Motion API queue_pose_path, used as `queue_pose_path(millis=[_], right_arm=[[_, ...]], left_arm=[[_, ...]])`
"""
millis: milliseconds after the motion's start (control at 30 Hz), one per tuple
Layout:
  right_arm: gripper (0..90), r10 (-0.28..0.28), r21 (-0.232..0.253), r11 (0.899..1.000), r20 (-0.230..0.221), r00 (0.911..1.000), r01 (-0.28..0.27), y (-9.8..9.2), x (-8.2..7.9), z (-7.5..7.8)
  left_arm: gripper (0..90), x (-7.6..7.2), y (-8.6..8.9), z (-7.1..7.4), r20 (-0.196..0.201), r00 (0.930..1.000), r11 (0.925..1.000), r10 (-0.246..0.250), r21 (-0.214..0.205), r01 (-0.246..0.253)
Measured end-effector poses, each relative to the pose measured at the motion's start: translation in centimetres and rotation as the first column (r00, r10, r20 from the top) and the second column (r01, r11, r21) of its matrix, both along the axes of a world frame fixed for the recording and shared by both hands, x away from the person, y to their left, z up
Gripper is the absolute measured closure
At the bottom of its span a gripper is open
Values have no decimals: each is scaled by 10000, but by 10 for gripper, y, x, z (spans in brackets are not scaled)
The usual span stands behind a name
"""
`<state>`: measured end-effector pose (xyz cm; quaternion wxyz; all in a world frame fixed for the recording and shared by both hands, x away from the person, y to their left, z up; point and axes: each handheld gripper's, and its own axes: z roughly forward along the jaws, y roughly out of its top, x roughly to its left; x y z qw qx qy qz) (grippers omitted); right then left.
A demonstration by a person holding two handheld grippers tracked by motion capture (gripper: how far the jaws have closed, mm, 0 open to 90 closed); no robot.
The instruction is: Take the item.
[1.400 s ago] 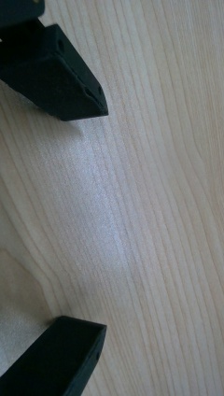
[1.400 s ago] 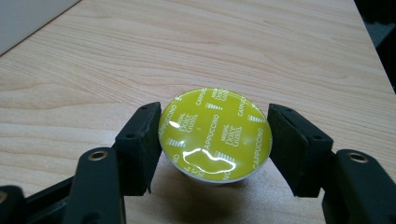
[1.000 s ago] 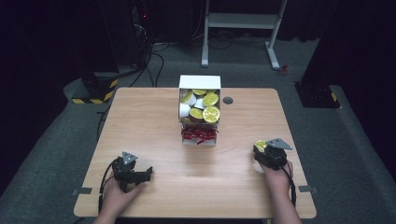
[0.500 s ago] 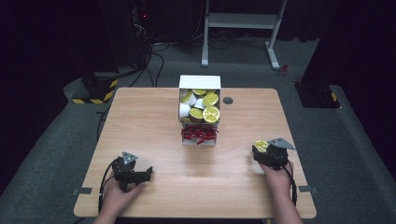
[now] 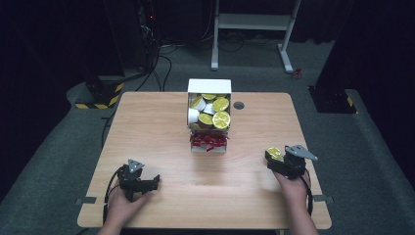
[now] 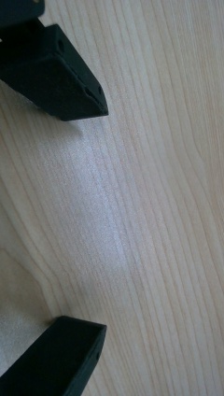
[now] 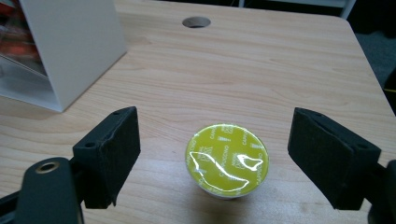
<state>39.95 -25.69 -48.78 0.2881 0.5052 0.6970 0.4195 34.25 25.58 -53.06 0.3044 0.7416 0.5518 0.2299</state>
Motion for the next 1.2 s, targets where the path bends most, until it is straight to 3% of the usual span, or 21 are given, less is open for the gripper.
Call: queue_pose_path(millis=[433,533,633,767,867,933,1100,1200], right_arm=[[143,642,177,9977,388,9972,-649,17,-24,20],[141,909,110,9958,373,9952,-914,25,-28,23],[141,1187,65,9929,362,9923,-1190,34,-34,25],[141,1736,-12,9848,301,9844,-1736,50,-40,25],[141,2072,43,9783,128,9782,-2073,62,-43,22],[140,2235,-181,9746,51,9747,-2234,71,-43,18],[137,2673,-317,9625,-618,9616,-2696,89,-41,0],[136,2911,-513,9527,-1273,9482,-2994,102,-39,-15]], left_arm=[[3,1,-2,0,27,9994,9994,-348,-70,348],[7,0,-2,0,96,9970,9971,-764,78,763],[73,-2,-5,1,317,9915,9919,-1266,-35,1267],[95,-3,-5,1,312,9905,9910,-1339,-26,1341],[94,-3,-5,1,308,9905,9910,-1340,-24,1341],[94,-3,-5,1,309,9905,9910,-1339,-23,1340],[94,-3,-5,1,310,9905,9910,-1337,-25,1339],[94,-3,-5,1,305,9909,9913,-1313,-22,1314]])
